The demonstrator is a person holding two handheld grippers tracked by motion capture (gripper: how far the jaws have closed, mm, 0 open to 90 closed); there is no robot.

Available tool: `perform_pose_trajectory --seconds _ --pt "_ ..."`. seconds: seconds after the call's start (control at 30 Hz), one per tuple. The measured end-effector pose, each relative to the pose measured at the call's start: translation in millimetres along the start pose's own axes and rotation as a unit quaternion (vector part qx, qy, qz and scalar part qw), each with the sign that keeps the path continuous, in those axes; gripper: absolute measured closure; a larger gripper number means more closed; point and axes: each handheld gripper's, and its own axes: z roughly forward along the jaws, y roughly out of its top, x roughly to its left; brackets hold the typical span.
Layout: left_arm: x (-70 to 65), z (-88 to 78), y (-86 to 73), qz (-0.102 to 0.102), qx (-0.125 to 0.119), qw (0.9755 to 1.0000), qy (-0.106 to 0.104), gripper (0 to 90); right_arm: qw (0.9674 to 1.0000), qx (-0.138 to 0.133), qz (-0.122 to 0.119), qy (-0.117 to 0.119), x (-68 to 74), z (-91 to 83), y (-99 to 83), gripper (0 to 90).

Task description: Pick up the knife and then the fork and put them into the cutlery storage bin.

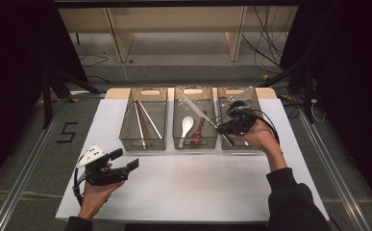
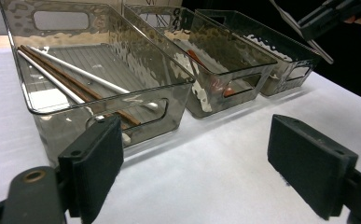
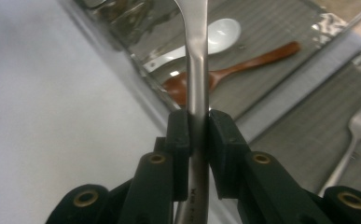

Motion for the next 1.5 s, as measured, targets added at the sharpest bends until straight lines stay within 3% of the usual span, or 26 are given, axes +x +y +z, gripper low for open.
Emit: perform_pose_trajectory --seconds 0.37,0.7,1.23,1.5 --pt "0.1 0.1 0.1 0.0 0.0 1.0 0.0 17.9 0.9976 -0.012 0.062 -0.029 -39.7 -9.3 -12.7 79.8" --pt "0.2 -0.2 0.0 0.0 0.001 1.0 -0.001 17.9 0.9922 -0.013 0.113 -0.052 -66.8 -10.1 -22.1 79.7" --pt "0.2 -0.5 -0.3 0.0 -0.001 1.0 -0.003 17.9 0.9854 0.009 0.15 -0.08 -86.0 -1.5 -36.5 79.7" --pt "-0.1 -0.3 -0.3 -0.001 -0.001 1.0 -0.004 17.9 0.9837 0.024 0.151 -0.095 -90.9 1.7 -43.6 79.6"
